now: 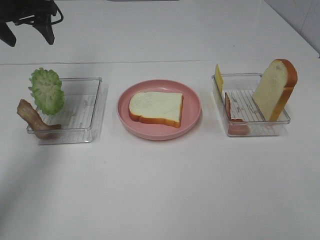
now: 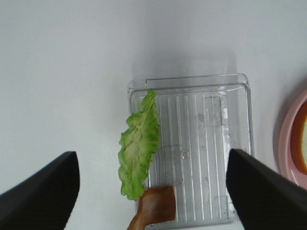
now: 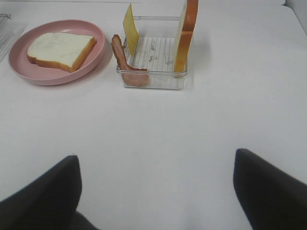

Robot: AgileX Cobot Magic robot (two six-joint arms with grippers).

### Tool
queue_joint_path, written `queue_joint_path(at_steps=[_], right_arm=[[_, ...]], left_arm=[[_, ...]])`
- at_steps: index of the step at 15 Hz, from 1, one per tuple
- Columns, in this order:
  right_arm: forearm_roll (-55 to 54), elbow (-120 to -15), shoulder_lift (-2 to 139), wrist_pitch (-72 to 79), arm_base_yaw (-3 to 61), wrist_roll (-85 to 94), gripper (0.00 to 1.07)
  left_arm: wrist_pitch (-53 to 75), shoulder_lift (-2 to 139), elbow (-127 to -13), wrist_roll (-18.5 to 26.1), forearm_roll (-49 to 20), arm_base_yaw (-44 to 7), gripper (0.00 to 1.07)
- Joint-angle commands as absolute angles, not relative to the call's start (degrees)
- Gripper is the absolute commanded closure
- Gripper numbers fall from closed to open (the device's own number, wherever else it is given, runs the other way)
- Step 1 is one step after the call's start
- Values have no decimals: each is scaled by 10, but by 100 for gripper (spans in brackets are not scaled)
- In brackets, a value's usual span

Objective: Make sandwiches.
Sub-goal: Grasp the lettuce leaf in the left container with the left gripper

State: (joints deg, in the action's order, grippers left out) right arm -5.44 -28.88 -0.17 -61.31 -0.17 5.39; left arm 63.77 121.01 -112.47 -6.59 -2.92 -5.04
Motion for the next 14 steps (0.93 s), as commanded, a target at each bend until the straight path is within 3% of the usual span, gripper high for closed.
queue_joint_path(at_steps=[1,12,13,14], right_arm=[[-57,-288,-10,-608,-6,53,25],[-57,-288,-10,-608,-6,53,25],[-57,-288,-10,-608,-6,53,25],[-57,-288,-10,-608,-6,53,25]], left_arm=[[627,1239,-1125,-67,-26,-51,27],[615,1328,-1125,-67,-23,-51,38],[617,1328,-1125,-67,-23,-51,42],[621,1328,-1125,-67,-23,-51,56]])
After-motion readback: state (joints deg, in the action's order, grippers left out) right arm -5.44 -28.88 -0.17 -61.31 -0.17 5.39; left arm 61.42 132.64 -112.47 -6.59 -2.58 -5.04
